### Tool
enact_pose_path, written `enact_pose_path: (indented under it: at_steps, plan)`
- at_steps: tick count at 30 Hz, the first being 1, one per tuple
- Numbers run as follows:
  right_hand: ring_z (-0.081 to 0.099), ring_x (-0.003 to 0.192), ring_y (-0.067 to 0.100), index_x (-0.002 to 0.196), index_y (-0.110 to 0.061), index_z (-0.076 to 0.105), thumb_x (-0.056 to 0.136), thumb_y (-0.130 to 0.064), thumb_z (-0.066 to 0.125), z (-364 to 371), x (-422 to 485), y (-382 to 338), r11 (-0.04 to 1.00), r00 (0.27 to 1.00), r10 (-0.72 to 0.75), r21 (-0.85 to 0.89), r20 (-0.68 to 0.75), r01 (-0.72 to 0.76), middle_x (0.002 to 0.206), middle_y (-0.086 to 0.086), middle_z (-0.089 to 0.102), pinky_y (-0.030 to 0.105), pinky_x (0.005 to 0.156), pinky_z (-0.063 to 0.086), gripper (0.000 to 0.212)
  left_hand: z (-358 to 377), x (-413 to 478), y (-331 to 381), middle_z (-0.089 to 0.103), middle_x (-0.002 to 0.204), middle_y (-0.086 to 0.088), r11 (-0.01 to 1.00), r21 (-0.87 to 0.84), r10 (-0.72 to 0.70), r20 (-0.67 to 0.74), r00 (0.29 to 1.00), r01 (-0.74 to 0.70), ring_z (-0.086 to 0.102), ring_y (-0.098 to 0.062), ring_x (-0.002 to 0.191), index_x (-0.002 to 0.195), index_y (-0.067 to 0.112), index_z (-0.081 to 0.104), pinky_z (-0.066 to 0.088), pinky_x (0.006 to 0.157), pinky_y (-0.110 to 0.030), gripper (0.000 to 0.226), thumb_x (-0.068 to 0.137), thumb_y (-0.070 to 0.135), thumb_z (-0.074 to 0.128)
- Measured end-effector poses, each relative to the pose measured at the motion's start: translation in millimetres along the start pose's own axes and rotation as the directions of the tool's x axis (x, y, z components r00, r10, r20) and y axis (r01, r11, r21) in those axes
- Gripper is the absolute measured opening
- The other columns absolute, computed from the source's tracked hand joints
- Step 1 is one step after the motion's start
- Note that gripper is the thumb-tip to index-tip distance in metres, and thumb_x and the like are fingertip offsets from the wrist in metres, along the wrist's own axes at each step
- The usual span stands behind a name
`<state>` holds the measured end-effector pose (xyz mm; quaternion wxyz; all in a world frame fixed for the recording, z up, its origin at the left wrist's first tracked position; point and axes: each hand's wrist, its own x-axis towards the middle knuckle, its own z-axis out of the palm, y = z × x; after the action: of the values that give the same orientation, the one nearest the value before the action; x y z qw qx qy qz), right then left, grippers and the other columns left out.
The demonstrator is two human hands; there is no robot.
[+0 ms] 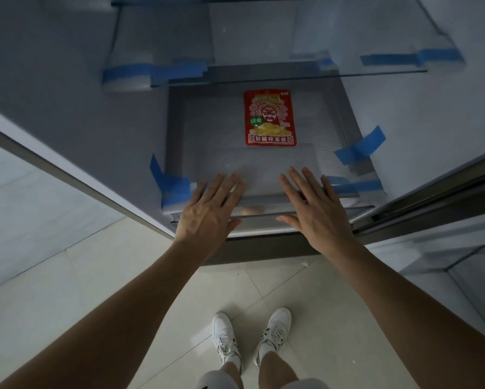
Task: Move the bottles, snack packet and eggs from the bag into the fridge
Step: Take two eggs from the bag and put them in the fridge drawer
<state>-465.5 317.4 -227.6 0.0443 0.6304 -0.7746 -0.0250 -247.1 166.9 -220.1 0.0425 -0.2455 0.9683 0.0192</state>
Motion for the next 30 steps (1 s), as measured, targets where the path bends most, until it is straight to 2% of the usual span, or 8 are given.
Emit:
enact_pose_path:
  at_steps: [3,6,14,18,22,24,27,30]
  plan:
    - [0.034,0.147,0.040,0.157,-0.012,0.030,0.090,-0.065,0.031,0,10,4,1.000,1.000,-0.007,0.002,-0.007,0.007,0.161,0.017,0.033,0.059,0.117,0.032,0.085,-1,9,-3,-0.004,0.167,-0.002,1.000,0.010,0.016,-0.015,1.000,-0.016,-0.006,-0.024,0.152,0.157,0.023,-0.004,0.003,0.124,-0.044,0.079,0.100,0.053,0.041]
    - [0.035,0.147,0.040,0.156,-0.013,0.031,0.087,-0.067,0.038,1,20,6,1.000,1.000,0.015,0.000,-0.001,-0.015,0.161,0.018,0.034,0.057,0.117,0.031,0.089,-5,19,-7,-0.004,0.167,-0.001,1.000,-0.010,0.013,-0.013,1.000,-0.013,-0.005,-0.023,0.153,0.158,0.023,-0.002,0.002,0.123,-0.042,0.077,0.101,0.049,0.043]
    - [0.035,0.147,0.040,0.156,-0.013,0.032,0.086,-0.065,0.041,3,23,7,1.000,0.999,0.010,0.014,-0.032,-0.009,0.161,0.017,0.035,0.058,0.116,0.034,0.088,-6,25,-10,-0.023,0.163,0.001,0.999,0.038,0.005,0.054,0.999,-0.007,-0.022,-0.022,0.149,0.153,0.025,-0.024,-0.003,0.124,-0.042,0.079,0.102,0.053,0.030]
    - [0.036,0.146,0.040,0.156,-0.013,0.034,0.085,-0.064,0.045,-4,23,4,0.999,1.000,0.017,0.029,-0.004,-0.017,0.160,0.017,0.036,0.059,0.115,0.036,0.088,-12,26,-8,-0.023,0.164,0.002,1.000,0.025,-0.010,0.071,0.997,0.008,-0.022,-0.021,0.149,0.153,0.025,-0.023,-0.007,0.123,-0.041,0.080,0.102,0.053,0.031]
    - [0.041,0.144,0.039,0.154,-0.017,0.038,0.083,-0.068,0.047,-23,26,1,0.998,0.994,0.044,0.050,0.096,-0.049,0.159,0.015,0.040,0.059,0.113,0.037,0.088,-34,24,3,-0.005,0.167,0.001,0.999,-0.030,-0.026,0.054,0.998,0.027,-0.007,-0.023,0.154,0.157,0.028,-0.007,-0.003,0.123,-0.047,0.080,0.099,0.055,0.042]
    - [0.044,0.142,0.037,0.152,-0.020,0.042,0.084,-0.066,0.057,-41,23,-1,0.996,0.994,0.052,0.066,0.101,-0.059,0.156,0.013,0.044,0.056,0.112,0.036,0.084,-52,21,13,0.005,0.167,0.000,0.997,-0.077,-0.020,0.021,1.000,0.022,0.003,-0.023,0.154,0.157,0.030,0.002,0.003,0.124,-0.049,0.078,0.097,0.057,0.044]
    - [0.053,0.136,0.034,0.145,-0.021,0.051,0.083,-0.053,0.074,-77,11,-7,0.987,0.995,0.099,0.128,-0.007,-0.097,0.147,0.011,0.055,0.054,0.111,0.038,0.073,-79,13,24,0.029,0.161,-0.003,0.989,-0.143,0.020,-0.096,0.995,-0.033,0.025,-0.027,0.149,0.155,0.028,0.022,0.014,0.120,-0.048,0.073,0.094,0.056,0.050]
    - [0.056,0.132,0.033,0.140,-0.020,0.057,0.081,-0.046,0.078,-120,-4,-16,0.980,0.981,0.149,0.154,-0.125,-0.129,0.143,0.009,0.059,0.051,0.111,0.037,0.068,-108,1,25,0.047,0.152,-0.006,0.982,-0.163,0.057,-0.208,0.976,-0.092,0.043,-0.028,0.140,0.150,0.025,0.035,0.033,0.115,-0.052,0.068,0.091,0.053,0.052]
